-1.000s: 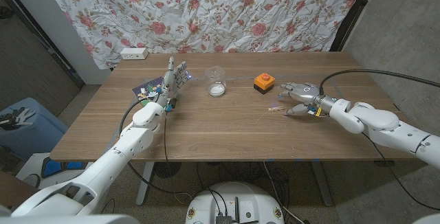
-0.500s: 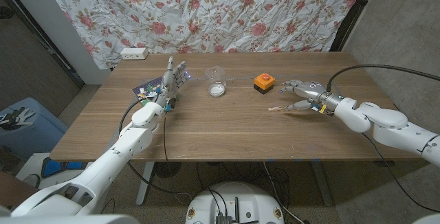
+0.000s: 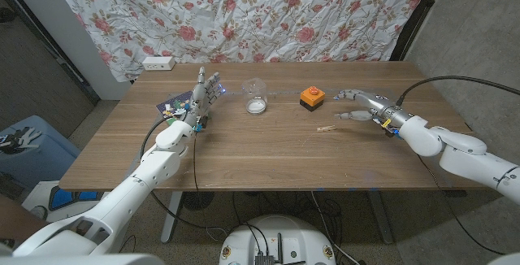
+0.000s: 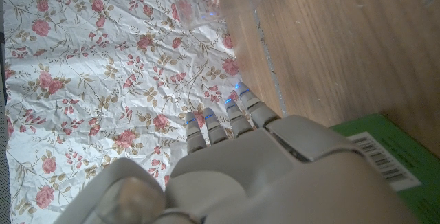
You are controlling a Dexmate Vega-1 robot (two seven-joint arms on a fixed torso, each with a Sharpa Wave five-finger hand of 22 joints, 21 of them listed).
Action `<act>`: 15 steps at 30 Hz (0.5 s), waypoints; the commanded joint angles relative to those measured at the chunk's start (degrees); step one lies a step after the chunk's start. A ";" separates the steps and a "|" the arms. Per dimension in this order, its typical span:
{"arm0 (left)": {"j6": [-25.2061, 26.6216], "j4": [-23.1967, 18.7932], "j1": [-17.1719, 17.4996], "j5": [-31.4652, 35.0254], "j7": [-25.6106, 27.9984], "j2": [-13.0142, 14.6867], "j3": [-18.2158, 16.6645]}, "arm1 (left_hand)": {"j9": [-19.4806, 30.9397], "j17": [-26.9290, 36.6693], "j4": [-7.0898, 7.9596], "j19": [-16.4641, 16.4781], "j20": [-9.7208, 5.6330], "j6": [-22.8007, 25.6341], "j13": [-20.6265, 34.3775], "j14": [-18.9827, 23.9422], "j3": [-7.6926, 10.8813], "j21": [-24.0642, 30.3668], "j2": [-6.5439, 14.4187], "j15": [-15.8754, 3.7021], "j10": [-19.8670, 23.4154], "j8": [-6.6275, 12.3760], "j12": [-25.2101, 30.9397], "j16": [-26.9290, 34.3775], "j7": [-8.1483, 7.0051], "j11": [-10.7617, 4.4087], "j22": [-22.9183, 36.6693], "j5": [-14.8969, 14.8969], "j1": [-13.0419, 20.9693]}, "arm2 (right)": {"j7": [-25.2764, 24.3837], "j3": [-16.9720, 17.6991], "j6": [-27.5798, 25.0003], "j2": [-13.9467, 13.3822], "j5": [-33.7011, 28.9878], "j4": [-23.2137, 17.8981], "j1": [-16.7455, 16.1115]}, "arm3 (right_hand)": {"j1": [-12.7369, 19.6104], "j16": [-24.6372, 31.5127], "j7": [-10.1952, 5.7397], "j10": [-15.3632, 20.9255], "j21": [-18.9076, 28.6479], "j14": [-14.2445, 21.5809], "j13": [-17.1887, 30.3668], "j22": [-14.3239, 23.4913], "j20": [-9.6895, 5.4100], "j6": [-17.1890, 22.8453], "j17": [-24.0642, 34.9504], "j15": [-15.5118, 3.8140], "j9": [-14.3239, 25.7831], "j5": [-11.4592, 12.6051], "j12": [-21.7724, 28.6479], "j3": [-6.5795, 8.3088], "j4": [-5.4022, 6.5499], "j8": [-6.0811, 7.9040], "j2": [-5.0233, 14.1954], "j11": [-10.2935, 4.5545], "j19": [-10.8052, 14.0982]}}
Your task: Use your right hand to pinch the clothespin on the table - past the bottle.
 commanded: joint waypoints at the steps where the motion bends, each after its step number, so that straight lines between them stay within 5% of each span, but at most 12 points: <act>1: -0.08 0.30 -0.19 0.11 0.02 -0.17 0.14 | 0.28 0.21 0.33 0.41 -0.13 0.03 0.12 0.28 -0.01 0.42 0.46 -0.63 0.18 0.36 0.35 0.28 -0.50 -0.37 0.14 0.22 0.19 | -0.38 2.96 0.53 3.36 9.48 1.39 -1.06 | -0.56 -0.24 0.49 0.26 0.11 0.20 -0.14 0.08 -0.87 -0.67 -0.24 -1.21 0.00 -0.16 -0.40 -0.17 0.04 -0.57 0.33 -0.74 0.15; 15: -0.13 0.38 -0.23 0.13 0.01 -0.23 0.16 | 0.28 0.21 0.33 0.43 -0.07 0.03 0.12 0.27 -0.01 0.43 0.46 -0.63 0.11 0.36 0.33 0.28 -0.50 -0.39 0.14 0.22 0.19 | 0.84 4.81 1.87 7.46 20.13 4.39 -1.75 | -2.15 -0.36 2.04 1.53 -0.08 0.89 -0.65 0.00 -1.75 -1.76 -1.06 -1.86 -0.15 0.17 -0.67 -0.01 0.63 -2.35 2.32 -0.41 0.18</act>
